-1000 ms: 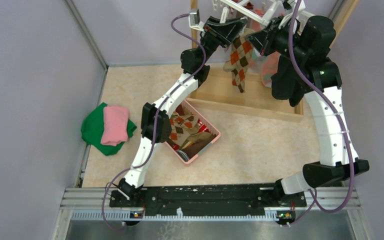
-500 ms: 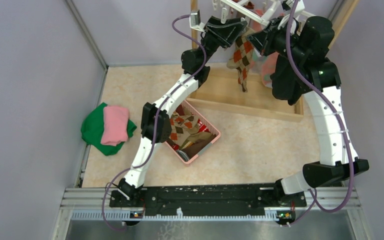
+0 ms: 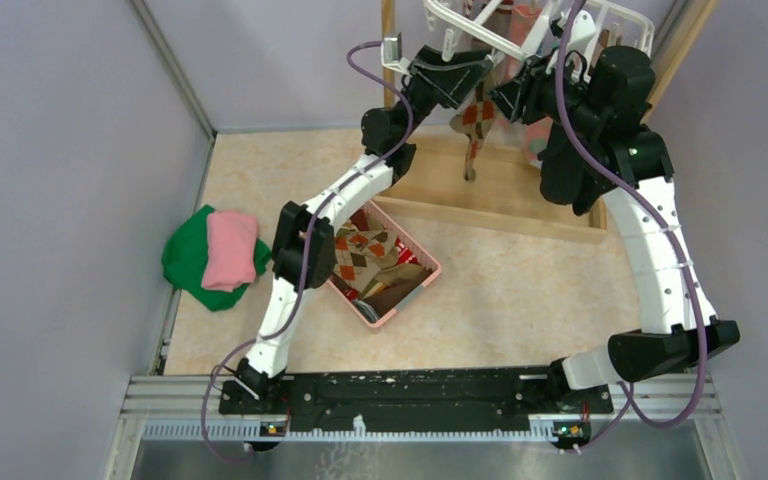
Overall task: Clip the socks to the hanger
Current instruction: Clamp the sock onto the hanger.
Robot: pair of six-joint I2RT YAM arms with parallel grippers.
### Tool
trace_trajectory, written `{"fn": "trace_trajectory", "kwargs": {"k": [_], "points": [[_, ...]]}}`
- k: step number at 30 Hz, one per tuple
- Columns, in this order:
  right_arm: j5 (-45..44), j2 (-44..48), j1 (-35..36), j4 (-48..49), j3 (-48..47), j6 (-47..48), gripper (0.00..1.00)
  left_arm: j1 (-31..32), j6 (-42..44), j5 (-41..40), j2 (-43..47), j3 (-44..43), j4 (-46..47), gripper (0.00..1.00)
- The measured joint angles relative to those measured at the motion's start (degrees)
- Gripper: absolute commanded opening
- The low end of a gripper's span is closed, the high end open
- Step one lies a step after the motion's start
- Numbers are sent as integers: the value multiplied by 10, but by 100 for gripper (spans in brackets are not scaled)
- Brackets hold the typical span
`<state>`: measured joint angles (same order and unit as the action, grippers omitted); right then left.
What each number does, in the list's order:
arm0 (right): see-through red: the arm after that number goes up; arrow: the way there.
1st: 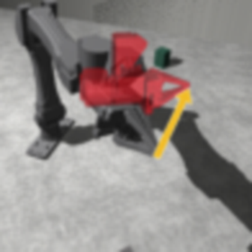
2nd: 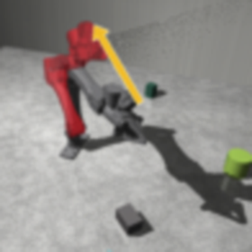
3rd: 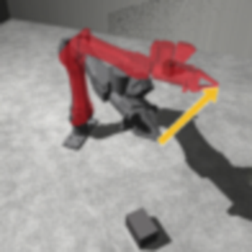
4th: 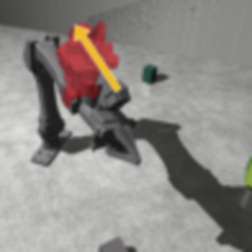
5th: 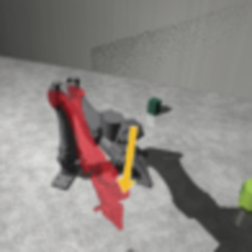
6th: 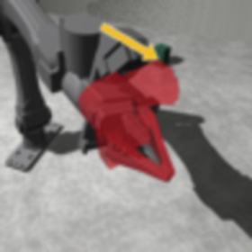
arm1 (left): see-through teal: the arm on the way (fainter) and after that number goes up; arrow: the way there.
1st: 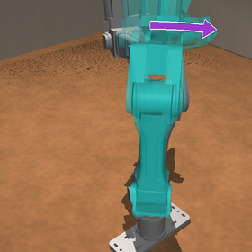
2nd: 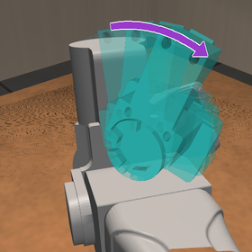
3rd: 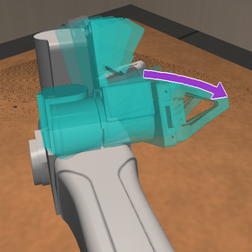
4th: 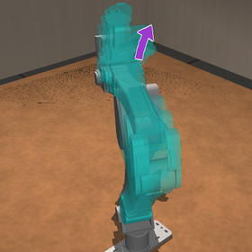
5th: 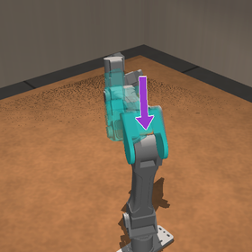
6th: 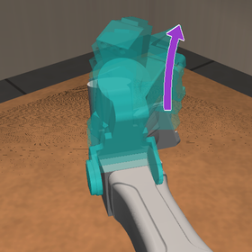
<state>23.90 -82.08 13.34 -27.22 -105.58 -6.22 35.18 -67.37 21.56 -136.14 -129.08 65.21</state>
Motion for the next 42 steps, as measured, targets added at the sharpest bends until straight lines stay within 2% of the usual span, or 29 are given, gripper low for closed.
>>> {"fn": "trace_trajectory", "kwargs": {"k": [5, 8, 13, 18, 24, 27, 34, 42], "points": [[-3, 16, -2, -2, 29, 14, 52, -6, 0, 10, 42, 77, 38, 91], [-2, 27, -6, -3, 40, 28, 57, -11, 0, 17, 68, 121, 55, 91], [19, 53, -31, -6, 63, 54, 60, -18, 7, 27, 108, 197, 79, 91], [64, 82, -82, -19, 86, 92, 67, -23, 15, 38, 140, 274, 98, 91], [110, 114, -108, -64, 118, 165, 68, -25, 40, 66, 189, 399, 120, 90], [123, 125, -121, -80, 129, 188, 64, -25, 66, 82, 230, 489, 134, 90], [132, 141, -188, -79, 142, 190, 38, -25, 157, 121, 335, 669, 150, 89], [152, 145, -240, -53, 157, 165, 19, -25, 282, 135, 476, 824, 122, 89]]}}
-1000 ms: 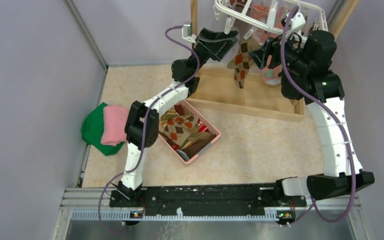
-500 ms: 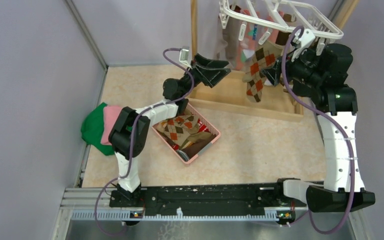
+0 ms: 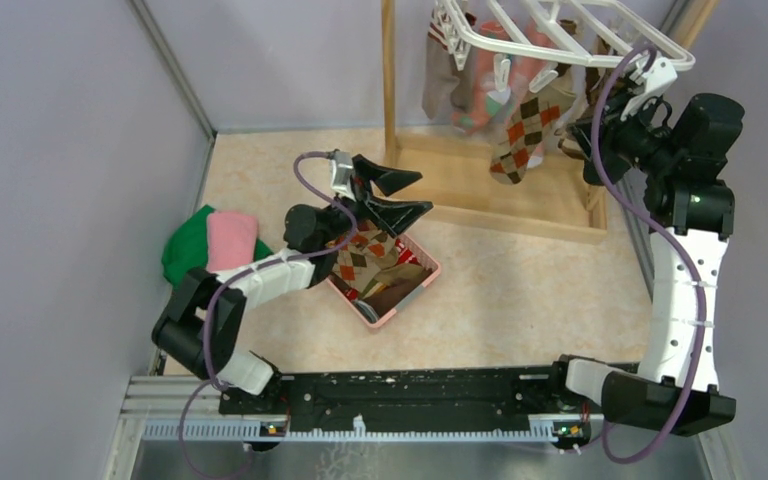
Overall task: Clip the socks to the hanger
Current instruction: Clamp the sock onto the hanger, then pick up the sock from the bin.
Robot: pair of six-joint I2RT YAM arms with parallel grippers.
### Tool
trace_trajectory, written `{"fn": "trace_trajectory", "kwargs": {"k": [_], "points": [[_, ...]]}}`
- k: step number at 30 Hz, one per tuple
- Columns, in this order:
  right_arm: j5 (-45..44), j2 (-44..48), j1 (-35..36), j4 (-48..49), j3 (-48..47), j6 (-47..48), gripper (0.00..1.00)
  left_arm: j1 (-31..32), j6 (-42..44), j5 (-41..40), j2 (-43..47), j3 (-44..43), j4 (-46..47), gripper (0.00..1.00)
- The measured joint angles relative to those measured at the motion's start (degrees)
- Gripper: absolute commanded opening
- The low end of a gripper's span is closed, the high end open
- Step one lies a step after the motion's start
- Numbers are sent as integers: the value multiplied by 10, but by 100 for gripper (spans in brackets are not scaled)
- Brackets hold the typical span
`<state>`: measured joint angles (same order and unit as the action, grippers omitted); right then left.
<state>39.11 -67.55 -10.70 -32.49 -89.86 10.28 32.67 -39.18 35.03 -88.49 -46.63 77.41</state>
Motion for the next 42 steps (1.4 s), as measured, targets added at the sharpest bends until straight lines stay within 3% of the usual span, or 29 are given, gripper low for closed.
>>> {"fn": "trace_trajectory", "kwargs": {"k": [3, 8, 10, 14, 19, 23, 27, 32, 42], "points": [[13, 0, -13, 3, 0, -3, 20, 0, 52, -2, 56, 40, -35, 89], [66, 4, -43, -33, 0, 36, 40, 0, 155, -23, 159, 90, -159, 93], [88, 13, -46, -64, 4, 67, 43, 0, 194, -44, 200, 100, -238, 95], [148, 49, -46, -139, 35, 153, 59, 0, 247, -95, 260, 111, -362, 99], [272, 89, -46, -275, 113, 353, 85, 0, 269, -147, 297, 141, -439, 99], [355, 88, -41, -422, 191, 620, 88, 0, 262, -165, 295, 160, -481, 99], [384, 72, -26, -472, 237, 754, 87, -1, 249, -180, 291, 170, -509, 99], [391, 61, -14, -423, 296, 755, 85, -2, 237, -204, 295, 192, -528, 99], [382, 33, -9, -268, 353, 630, 82, -4, 226, -236, 293, 191, -575, 91]]}}
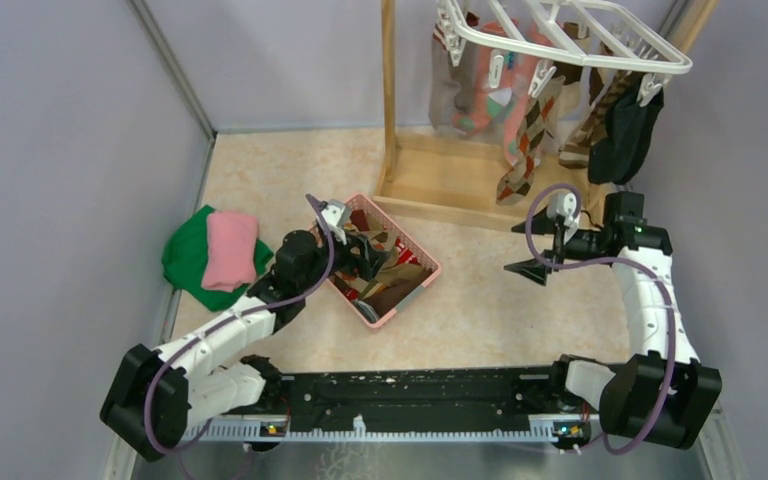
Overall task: Clip the socks to the hanger
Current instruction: Pick up the sock from the bin.
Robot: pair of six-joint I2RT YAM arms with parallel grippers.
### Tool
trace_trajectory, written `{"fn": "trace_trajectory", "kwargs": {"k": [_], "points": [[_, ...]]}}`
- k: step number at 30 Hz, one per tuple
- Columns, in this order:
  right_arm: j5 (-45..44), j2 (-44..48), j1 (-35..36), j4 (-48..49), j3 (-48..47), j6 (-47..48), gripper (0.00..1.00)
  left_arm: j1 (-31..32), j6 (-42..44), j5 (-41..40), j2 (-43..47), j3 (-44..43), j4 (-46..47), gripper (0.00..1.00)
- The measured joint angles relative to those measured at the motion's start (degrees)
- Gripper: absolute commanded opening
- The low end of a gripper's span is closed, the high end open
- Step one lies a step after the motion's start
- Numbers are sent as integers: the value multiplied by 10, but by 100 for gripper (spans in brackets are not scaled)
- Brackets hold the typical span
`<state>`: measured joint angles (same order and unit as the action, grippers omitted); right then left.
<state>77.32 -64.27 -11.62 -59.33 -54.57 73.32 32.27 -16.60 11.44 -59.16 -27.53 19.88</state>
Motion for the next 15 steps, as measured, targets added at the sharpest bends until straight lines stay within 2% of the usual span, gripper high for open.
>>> {"fn": "trace_trajectory", "kwargs": {"k": [5, 15], "points": [[-17, -2, 0, 43, 10, -53, 82, 0, 1, 0, -29, -14, -22, 85], [-82, -10, 0, 98, 18, -133, 81, 0, 22, 1, -53, -47, -80, 80]]}}
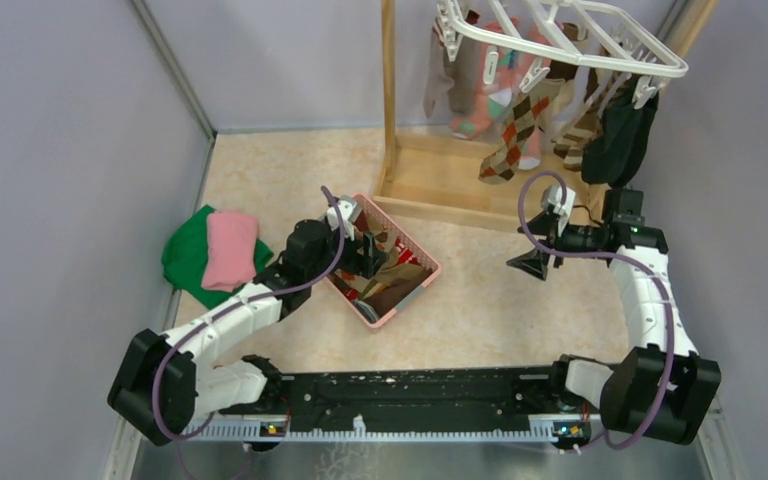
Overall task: Clip the socks to the hanger
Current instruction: Pick up the sock from the bin.
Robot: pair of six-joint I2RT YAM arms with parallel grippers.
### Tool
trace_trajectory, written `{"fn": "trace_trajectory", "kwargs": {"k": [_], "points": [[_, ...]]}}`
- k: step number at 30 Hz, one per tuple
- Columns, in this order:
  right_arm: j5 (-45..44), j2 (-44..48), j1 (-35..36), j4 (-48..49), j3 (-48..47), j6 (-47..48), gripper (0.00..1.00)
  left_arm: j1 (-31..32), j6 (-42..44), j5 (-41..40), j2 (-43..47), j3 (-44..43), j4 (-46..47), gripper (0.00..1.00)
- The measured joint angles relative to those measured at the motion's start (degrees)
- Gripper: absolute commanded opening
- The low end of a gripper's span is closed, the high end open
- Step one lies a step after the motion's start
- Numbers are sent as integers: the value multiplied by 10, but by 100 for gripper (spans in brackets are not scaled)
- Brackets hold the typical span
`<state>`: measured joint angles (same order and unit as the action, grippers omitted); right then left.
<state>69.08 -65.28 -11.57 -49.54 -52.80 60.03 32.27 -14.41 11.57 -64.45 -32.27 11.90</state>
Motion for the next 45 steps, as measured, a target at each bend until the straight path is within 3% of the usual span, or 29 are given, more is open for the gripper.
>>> {"fn": "trace_trajectory", "kwargs": {"k": [8, 15, 29, 31, 34, 45], "points": [[-66, -2, 5, 33, 4, -48, 81, 0, 20, -19, -41, -73, -95, 74], [-91, -6, 15, 38, 4, -61, 81, 0, 35, -42, -60, -98, -156, 59], [-114, -13, 31, 40, 4, -63, 81, 10, 53, -55, -142, -176, -216, 58], [-115, -13, 32, 40, 4, -63, 81, 25, 57, -87, -158, -199, -227, 58], [-116, -14, 33, 40, 4, -63, 81, 47, 69, -148, -165, -223, -245, 51], [-120, -17, 37, 40, 4, -63, 81, 63, 125, -357, -165, -258, -314, 50]]}}
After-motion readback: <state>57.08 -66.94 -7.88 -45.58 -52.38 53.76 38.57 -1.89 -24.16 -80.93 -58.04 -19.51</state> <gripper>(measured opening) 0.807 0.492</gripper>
